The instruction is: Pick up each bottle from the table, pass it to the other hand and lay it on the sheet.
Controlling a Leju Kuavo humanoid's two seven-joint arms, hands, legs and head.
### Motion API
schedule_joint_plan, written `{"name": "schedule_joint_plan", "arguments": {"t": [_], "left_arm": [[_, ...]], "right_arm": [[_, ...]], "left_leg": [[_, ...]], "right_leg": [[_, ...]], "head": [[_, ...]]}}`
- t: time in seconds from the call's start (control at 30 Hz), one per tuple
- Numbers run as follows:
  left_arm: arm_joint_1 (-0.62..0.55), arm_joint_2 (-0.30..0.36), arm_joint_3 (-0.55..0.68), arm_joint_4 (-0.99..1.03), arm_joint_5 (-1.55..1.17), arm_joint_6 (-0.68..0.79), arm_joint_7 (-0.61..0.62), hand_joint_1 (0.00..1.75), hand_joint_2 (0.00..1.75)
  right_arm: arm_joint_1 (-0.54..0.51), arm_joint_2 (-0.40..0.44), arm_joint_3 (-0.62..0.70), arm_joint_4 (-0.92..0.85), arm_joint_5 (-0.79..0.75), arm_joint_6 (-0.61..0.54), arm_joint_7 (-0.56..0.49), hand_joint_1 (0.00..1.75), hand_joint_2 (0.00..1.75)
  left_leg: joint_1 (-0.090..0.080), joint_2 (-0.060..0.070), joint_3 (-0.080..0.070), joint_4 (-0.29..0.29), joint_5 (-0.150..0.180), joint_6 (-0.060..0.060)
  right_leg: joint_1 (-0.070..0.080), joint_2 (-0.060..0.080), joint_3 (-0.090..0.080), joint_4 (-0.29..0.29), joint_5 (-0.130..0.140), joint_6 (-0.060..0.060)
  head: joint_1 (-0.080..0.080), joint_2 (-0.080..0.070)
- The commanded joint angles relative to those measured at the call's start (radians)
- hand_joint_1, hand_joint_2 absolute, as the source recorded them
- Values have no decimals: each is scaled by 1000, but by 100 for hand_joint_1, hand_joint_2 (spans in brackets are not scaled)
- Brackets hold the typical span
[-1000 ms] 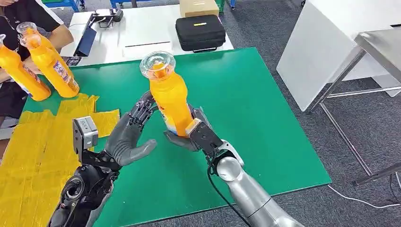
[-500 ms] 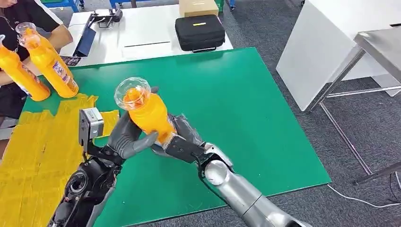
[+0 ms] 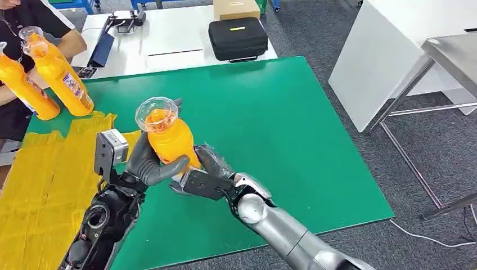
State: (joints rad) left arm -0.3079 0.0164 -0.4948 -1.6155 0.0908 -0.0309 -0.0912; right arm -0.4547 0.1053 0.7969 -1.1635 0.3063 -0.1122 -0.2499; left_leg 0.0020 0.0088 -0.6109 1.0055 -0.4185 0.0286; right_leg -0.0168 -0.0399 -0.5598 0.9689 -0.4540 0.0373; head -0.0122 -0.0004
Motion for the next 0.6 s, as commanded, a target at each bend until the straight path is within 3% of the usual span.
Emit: {"name": "schedule_joint_plan", "arguments": {"t": [0.03, 0.1, 0.13, 0.17, 0.6], "left_arm": [[-51, -8, -29, 80, -13, 18, 4, 5, 175], [-51, -8, -29, 80, -13, 18, 4, 5, 175], [-50, -9, -27, 79, -17, 23, -2, 141, 175], [-48, -9, -25, 80, -17, 30, -8, 173, 175], [6, -12, 10, 39, 25, 58, -20, 175, 175]], "right_arm": [[-44, -7, 130, 41, 12, 30, -8, 175, 175], [-44, -7, 130, 41, 12, 30, -8, 175, 175], [-44, -7, 130, 41, 11, 31, -8, 175, 175], [-44, -7, 128, 42, 9, 32, -7, 175, 175], [-18, -26, 80, 28, -12, 0, -16, 175, 175]], "left_leg": [[1, -1, 4, -1, -1, -2], [1, -1, 4, -1, -1, -2], [1, -1, 6, -1, -2, -2], [1, -1, 4, -1, -1, -1], [1, -1, 4, -1, -1, -1]], "right_leg": [[0, 2, 5, -1, -1, -2], [1, 3, 5, -1, -1, -2], [1, 3, 7, -2, -2, -2], [0, 2, 4, -1, -1, -2], [0, 2, 4, -2, -1, -2]], "head": [[0, 0], [0, 0], [0, 0], [0, 0], [0, 0]]}}
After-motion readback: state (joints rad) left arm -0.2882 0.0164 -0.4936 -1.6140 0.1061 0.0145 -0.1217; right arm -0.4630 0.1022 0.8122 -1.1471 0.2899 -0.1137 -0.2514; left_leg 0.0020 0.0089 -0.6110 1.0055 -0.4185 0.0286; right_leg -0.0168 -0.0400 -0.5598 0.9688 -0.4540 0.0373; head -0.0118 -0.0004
